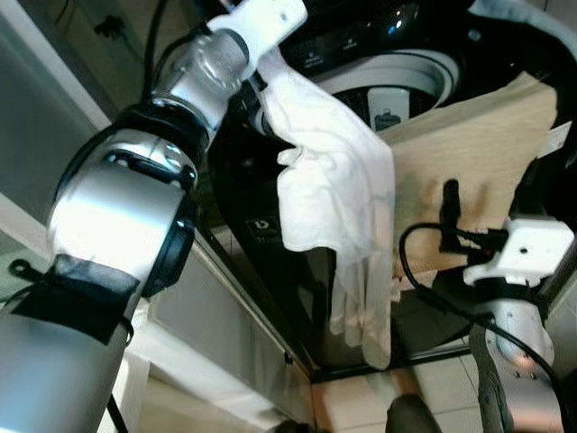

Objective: Clothes washing

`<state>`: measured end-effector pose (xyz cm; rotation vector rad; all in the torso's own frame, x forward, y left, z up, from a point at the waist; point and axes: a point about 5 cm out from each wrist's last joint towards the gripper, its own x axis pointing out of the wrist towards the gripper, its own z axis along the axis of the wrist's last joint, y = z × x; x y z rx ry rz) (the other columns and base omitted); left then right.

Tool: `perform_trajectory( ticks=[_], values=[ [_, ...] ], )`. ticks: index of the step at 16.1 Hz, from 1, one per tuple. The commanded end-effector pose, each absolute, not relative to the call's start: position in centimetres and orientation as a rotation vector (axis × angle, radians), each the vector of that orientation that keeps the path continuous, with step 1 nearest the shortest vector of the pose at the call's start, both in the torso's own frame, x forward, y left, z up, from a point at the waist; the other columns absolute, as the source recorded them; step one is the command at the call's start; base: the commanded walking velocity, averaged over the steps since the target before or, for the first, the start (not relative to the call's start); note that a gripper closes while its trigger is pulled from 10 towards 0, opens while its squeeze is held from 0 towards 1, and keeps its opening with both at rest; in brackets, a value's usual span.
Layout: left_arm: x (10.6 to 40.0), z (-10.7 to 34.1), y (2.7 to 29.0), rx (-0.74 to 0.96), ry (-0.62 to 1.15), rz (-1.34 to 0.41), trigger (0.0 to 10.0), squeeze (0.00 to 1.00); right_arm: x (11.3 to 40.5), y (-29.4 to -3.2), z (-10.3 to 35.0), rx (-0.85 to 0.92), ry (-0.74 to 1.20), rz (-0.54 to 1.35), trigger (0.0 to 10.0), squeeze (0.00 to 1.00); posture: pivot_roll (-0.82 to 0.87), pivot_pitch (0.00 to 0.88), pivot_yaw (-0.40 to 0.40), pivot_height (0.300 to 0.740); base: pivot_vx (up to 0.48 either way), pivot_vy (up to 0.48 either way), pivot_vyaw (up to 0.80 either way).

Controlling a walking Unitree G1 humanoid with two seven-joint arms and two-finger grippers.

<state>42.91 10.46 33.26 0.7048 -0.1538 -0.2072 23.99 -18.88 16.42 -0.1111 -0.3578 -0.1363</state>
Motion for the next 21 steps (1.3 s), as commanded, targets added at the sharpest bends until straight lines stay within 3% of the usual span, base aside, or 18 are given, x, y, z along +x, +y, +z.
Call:
perform_trajectory(
  ticks=[1, 3, 5, 9, 12, 16, 21],
  values=[
    [42.3, 38.0, 11.5, 0.43, -0.288, -0.21, 10.0, 0.0, 24.4, -18.6, 16.6, -0.09, -0.36, -0.131, 10.0, 0.0, -0.43, 0.0, 0.281, 0.714, 0.0, 0.0, 0.0],
    [41.6, 40.3, 11.1, 0.249, -0.395, -0.317, 10.0, 0.0, 25.1, -18.7, 16.8, -0.087, -0.363, -0.121, 10.0, 0.0, -0.41, 0.0, 0.271, 0.714, 0.0, 0.0, 0.0],
    [41.1, 40.5, 10.5, 0.185, -0.459, -0.449, 10.0, 0.0, 26.1, -18.8, 17.2, -0.083, -0.374, -0.113, 10.0, 0.0, -0.38, 0.0, 0.243, 0.714, 0.0, 0.0, 0.0],
    [40.0, 35.2, 8.2, 0.161, -0.526, -0.62, 10.0, 0.0, 27.6, -18.5, 17.9, -0.08, -0.396, -0.082, 10.0, 0.0, -0.33, 0.0, 0.2, 0.714, 0.0, 0.0, 0.0],
    [37.8, 31.3, 7.0, 0.003, -0.558, -0.624, 10.0, 0.0, 29.1, -18.1, 18.7, -0.088, -0.424, -0.043, 10.0, 0.0, -0.3, 0.0, 0.154, 0.714, 0.0, -0.16, 0.0],
    [36.0, 28.7, 5.2, 0.025, -0.537, -0.652, 10.0, 0.0, 30.1, -18.2, 18.9, -0.098, -0.425, -0.016, 10.0, 0.0, -0.3, 0.0, 0.128, 0.714, 0.0, -0.48, 0.0],
    [37.3, 26.6, 5.9, 0.094, -0.427, -0.639, 10.0, 0.0, 30.5, -17.7, 18.7, -0.121, -0.417, 0.017, 10.0, 0.0, -0.31, 0.0, 0.144, 0.714, 0.122, -0.353, 0.0]
  ],
)
